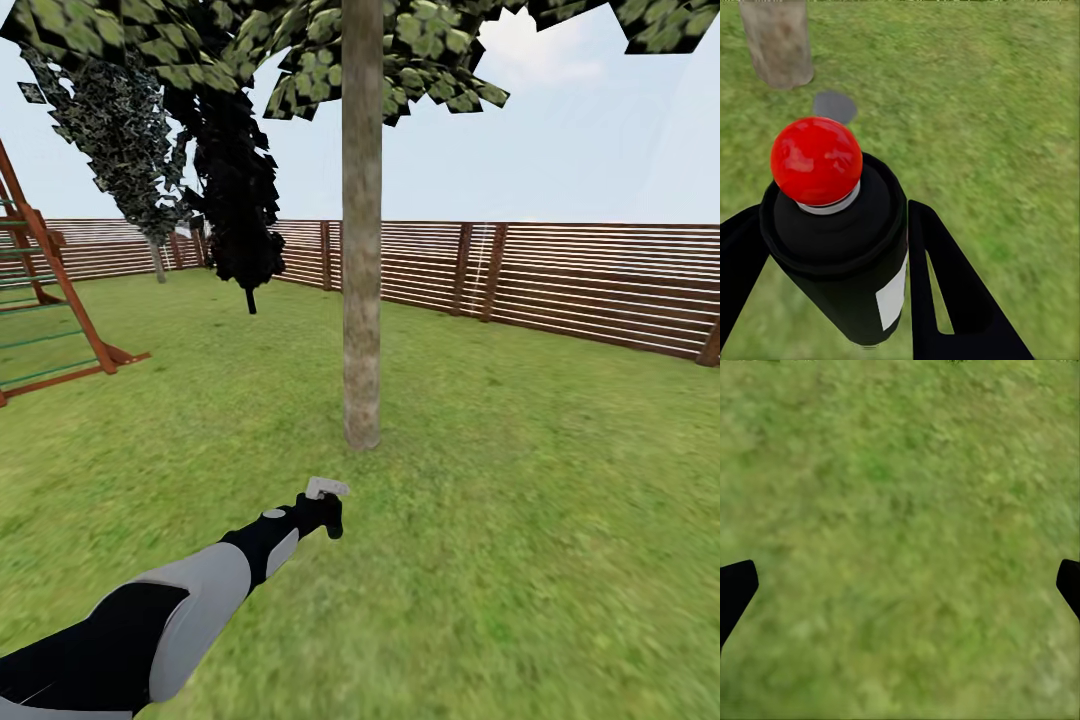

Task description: In the garden, pick up the pesticide atomizer on the floor and spray pesticide onto both trees until each tree trunk is fully covered.

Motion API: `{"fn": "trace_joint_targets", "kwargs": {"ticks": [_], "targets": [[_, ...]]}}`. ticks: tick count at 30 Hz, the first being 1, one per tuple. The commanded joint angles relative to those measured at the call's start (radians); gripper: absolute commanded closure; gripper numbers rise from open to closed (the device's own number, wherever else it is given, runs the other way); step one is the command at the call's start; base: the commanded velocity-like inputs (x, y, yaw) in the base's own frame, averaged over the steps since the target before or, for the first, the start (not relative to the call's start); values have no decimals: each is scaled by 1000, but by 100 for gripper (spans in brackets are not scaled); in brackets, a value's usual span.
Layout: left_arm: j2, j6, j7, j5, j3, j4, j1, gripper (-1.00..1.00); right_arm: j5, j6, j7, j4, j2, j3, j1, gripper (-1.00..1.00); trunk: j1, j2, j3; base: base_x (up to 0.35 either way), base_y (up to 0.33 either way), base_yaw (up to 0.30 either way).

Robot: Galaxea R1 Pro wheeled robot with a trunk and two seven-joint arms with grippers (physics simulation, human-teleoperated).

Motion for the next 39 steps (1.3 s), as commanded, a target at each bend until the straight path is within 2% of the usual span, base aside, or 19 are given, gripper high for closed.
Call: {"fn": "trace_joint_targets", "kwargs": {"ticks": [1,9,17,27,32,39], "targets": [[0,-6,0,-4,-4,1,-1,100,-8,-2,-4,0,-1,9,-1,-100,1,-1,-2,295,0,0],[0,-5,0,-4,-4,1,-1,100,-7,-3,-5,-1,-1,7,-1,-100,1,-1,-2,316,0,0],[0,-5,0,-4,-4,1,-1,100,-6,-4,-6,-2,-2,8,-1,-100,1,-1,-2,156,0,0],[0,-12,0,-2,-4,-4,-1,100,-6,-4,-6,-2,-4,8,-1,-100,1,-1,-2,20,0,0],[0,-53,2,-2,-4,-2,-1,100,-5,-4,-6,-2,-4,8,-1,-100,1,-1,-2,0,0,0],[0,-58,2,-2,-4,-2,-1,100,-5,-5,-10,-3,-6,8,-1,-100,1,-1,-2,0,0,0]]}}
